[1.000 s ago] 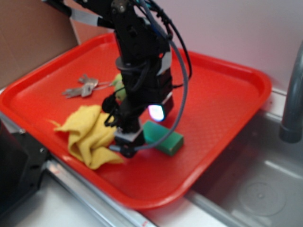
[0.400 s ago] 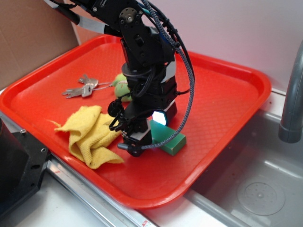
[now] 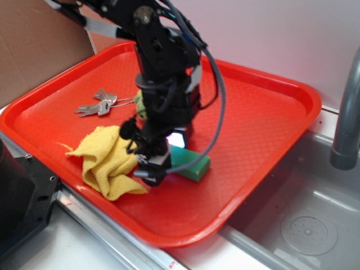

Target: Grab the green block.

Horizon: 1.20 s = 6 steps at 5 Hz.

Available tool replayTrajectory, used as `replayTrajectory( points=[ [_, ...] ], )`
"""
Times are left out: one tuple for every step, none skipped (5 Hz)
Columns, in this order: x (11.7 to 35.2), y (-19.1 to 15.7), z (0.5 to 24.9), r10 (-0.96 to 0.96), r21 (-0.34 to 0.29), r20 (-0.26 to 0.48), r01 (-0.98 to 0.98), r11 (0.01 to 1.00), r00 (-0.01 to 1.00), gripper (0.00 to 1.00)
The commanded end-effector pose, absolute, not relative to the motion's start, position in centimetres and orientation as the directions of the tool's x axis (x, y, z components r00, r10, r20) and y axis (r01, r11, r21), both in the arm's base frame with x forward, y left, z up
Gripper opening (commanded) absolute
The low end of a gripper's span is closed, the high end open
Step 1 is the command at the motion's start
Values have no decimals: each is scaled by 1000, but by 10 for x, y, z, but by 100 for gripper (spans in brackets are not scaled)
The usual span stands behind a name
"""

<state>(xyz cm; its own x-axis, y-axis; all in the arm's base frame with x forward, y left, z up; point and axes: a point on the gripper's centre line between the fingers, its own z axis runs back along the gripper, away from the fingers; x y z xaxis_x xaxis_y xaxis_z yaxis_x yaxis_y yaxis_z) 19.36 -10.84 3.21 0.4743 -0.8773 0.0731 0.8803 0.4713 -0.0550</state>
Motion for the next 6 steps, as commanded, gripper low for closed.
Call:
replayTrajectory(
  points=[
    [195, -82, 111, -604, -82, 126, 615, 785, 787, 0],
    [185, -55, 139, -387, -139, 69, 393, 909, 920, 0],
    [171, -36, 157, -150, -93, 40, 153, 984, 988, 0],
    [157, -26, 171, 55, -88, 29, -52, 995, 998, 0],
    [152, -26, 172, 122, -72, 52, -118, 990, 991, 0],
    [155, -27, 169, 152, -72, 35, -149, 986, 988, 0]
  ],
)
